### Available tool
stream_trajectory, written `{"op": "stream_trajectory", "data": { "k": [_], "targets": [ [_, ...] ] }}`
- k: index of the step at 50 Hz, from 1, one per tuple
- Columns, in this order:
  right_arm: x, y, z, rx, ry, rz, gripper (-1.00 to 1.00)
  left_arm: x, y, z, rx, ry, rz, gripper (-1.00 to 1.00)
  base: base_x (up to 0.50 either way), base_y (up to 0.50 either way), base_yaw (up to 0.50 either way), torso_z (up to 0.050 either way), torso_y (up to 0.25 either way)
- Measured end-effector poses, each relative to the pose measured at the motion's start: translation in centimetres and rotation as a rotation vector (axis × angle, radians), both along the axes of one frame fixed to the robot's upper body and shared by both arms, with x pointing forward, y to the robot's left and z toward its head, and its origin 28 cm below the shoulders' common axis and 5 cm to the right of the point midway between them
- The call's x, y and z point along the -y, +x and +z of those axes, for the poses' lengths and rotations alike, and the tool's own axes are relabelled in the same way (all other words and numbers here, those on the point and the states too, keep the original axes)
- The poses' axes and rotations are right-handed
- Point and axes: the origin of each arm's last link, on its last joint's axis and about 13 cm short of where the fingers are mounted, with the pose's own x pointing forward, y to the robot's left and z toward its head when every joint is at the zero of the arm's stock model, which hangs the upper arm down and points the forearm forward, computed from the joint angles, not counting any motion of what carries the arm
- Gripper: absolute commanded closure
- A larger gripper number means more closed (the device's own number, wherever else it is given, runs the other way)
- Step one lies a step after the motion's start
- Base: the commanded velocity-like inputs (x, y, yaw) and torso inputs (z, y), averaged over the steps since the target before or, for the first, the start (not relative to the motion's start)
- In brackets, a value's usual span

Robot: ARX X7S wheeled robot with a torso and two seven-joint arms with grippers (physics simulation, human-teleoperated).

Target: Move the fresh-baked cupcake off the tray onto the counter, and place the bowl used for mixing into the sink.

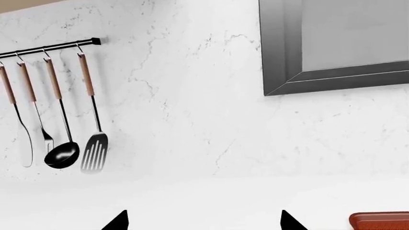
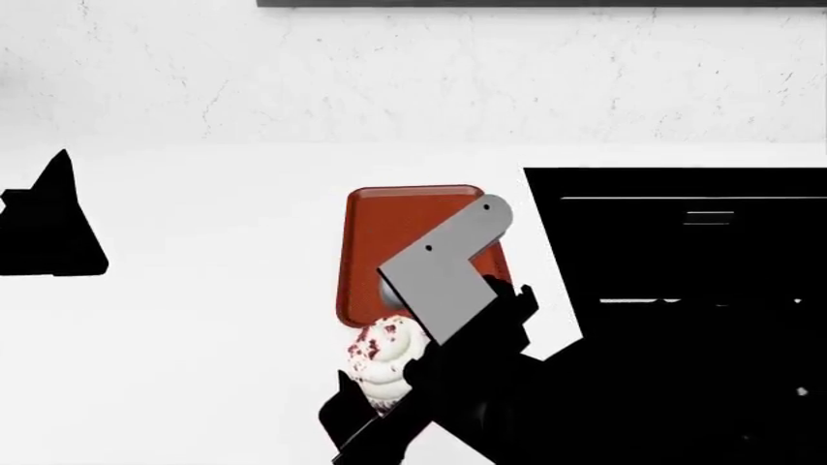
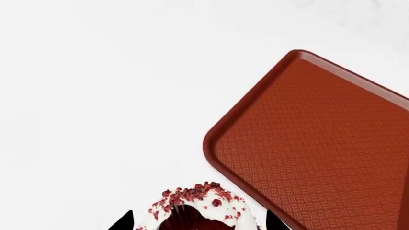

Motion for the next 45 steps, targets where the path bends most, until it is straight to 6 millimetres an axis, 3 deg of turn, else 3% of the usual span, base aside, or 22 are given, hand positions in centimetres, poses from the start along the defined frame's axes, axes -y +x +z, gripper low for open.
{"op": "stream_trajectory", "data": {
  "k": [6, 7, 31, 45],
  "targets": [
    [-0.1, 0.1, -0.1, 0.001, 0.005, 0.000, 1.00, 0.0, 0.0, 0.0, 0.000, 0.000, 0.000, -1.00, 0.00, 0.00, 0.00, 0.000, 0.000],
    [-0.1, 0.1, -0.1, 0.002, 0.004, 0.001, -1.00, 0.0, 0.0, 0.0, 0.000, 0.000, 0.000, -1.00, 0.00, 0.00, 0.00, 0.000, 0.000],
    [0.1, 0.1, -0.2, 0.008, -0.016, 0.030, -1.00, -0.2, 0.0, -0.3, -0.004, -0.006, 0.003, -1.00, 0.00, 0.00, 0.00, 0.000, 0.000],
    [0.4, -0.6, 1.1, 0.040, -0.002, 0.038, -1.00, -0.2, -0.1, -0.3, -0.003, -0.008, 0.005, -1.00, 0.00, 0.00, 0.00, 0.000, 0.000]
  ]
}}
